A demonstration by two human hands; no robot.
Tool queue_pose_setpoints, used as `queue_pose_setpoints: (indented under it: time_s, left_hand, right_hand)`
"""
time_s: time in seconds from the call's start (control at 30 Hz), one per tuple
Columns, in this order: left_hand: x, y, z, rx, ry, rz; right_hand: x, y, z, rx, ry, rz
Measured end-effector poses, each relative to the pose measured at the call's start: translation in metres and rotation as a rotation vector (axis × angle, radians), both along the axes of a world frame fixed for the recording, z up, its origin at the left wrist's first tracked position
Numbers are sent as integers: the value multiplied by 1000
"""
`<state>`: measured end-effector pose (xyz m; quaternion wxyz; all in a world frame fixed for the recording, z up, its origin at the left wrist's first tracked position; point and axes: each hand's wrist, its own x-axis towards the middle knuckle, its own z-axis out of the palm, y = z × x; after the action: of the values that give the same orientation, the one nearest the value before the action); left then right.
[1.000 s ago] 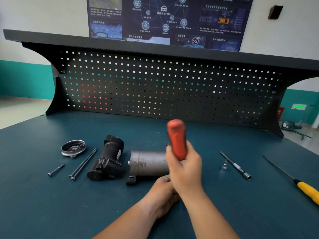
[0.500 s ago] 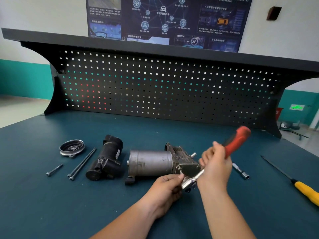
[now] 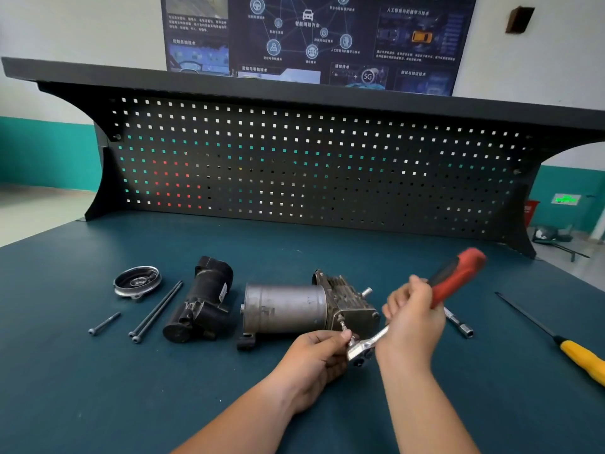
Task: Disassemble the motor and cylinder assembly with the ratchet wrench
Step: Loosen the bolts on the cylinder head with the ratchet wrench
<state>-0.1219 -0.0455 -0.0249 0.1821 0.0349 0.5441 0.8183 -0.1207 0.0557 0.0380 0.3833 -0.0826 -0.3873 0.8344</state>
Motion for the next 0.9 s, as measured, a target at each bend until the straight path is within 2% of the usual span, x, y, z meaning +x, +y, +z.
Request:
queue_pose_setpoints:
  time_s: [0.13, 0.23, 0.33, 0.4, 0.5, 0.63, 0.8, 0.9]
  left_hand:
    - [0, -2, 1, -34, 29, -8]
    - [1, -6, 2, 11, 40, -21]
    - [0, -9, 2, 38, 34, -62]
    - [1, -9, 3, 38, 41, -45]
    - [1, -9, 2, 25, 54, -25]
    - [1, -5, 1, -14, 39, 25]
    - [1, -1, 2, -10, 2, 51]
    - [2, 1, 2, -27, 0, 63]
  right_hand:
    - [6, -29, -3, 469, 66, -59]
    - [10, -49, -7, 778, 155, -29]
    - [9, -58, -10, 1018, 206, 1]
    - [9, -59, -12, 1101, 209, -14]
    - [9, -57, -11, 961, 204, -20]
    - [8, -41, -5, 544, 49, 1]
    - [7, -12, -1, -1, 67, 46]
    - [1, 9, -10, -267, -97, 68]
